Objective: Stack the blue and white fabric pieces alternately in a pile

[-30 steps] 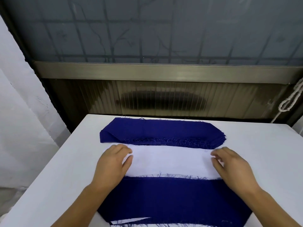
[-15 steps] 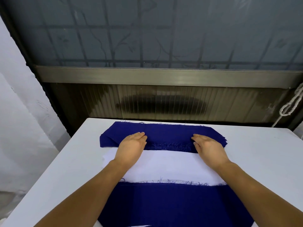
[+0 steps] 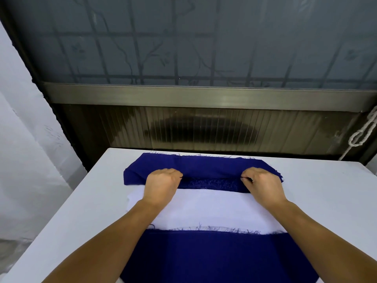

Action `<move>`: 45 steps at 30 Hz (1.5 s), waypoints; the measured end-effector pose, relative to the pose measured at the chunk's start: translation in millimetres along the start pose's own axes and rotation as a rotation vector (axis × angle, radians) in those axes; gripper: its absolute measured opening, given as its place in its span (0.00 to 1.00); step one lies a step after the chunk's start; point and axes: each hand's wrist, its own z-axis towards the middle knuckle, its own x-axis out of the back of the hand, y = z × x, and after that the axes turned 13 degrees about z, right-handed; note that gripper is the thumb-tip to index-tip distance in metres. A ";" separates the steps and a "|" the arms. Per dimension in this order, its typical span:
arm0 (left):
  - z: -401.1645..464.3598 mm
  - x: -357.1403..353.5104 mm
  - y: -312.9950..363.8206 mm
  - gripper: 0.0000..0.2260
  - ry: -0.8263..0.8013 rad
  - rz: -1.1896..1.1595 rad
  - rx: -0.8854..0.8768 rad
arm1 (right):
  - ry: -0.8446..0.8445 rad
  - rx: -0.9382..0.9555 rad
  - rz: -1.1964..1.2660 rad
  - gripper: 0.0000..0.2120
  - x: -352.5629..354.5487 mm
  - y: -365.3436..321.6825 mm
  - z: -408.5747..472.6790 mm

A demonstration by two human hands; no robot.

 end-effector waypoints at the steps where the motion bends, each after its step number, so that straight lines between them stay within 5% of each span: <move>1: 0.2 1.1 0.5 0.06 0.002 -0.012 0.014 | 0.010 -0.004 0.006 0.03 0.7 -0.3 0.0; 7: 5.7 -2.2 -4.4 0.02 -0.166 -0.282 0.175 | -0.086 -0.104 0.277 0.04 6.6 3.4 6.1; 13: 15.8 -0.6 -11.5 0.11 -0.301 -0.277 0.105 | -0.012 -0.058 0.272 0.04 16.6 -8.4 3.0; 23: 3.6 81.7 -19.5 0.08 -0.046 -0.091 0.068 | 0.068 0.012 0.121 0.05 66.6 -49.9 -34.9; 26: -16.8 114.8 -29.1 0.08 -0.115 -0.166 -0.049 | -0.052 -0.033 0.317 0.03 91.1 -56.5 -65.3; 31: -47.1 139.7 -44.6 0.04 -0.602 -0.474 -0.087 | -0.593 -0.216 0.722 0.03 118.0 -41.4 -98.5; 35: -63.0 133.4 -42.7 0.05 -0.841 -0.546 -0.111 | -0.872 -0.278 0.666 0.04 118.5 -33.5 -108.6; 38: -63.2 135.1 -45.1 0.07 -0.784 -0.549 -0.079 | -0.676 -0.281 0.613 0.07 116.2 -33.9 -107.7; 41: -59.4 143.9 -48.3 0.08 -0.446 -0.473 -0.006 | -0.338 -0.226 0.571 0.08 118.1 -38.5 -108.1; 45: -75.2 153.6 -45.7 0.03 -0.081 -0.310 -0.097 | 0.076 0.186 0.248 0.07 109.2 -40.7 -125.1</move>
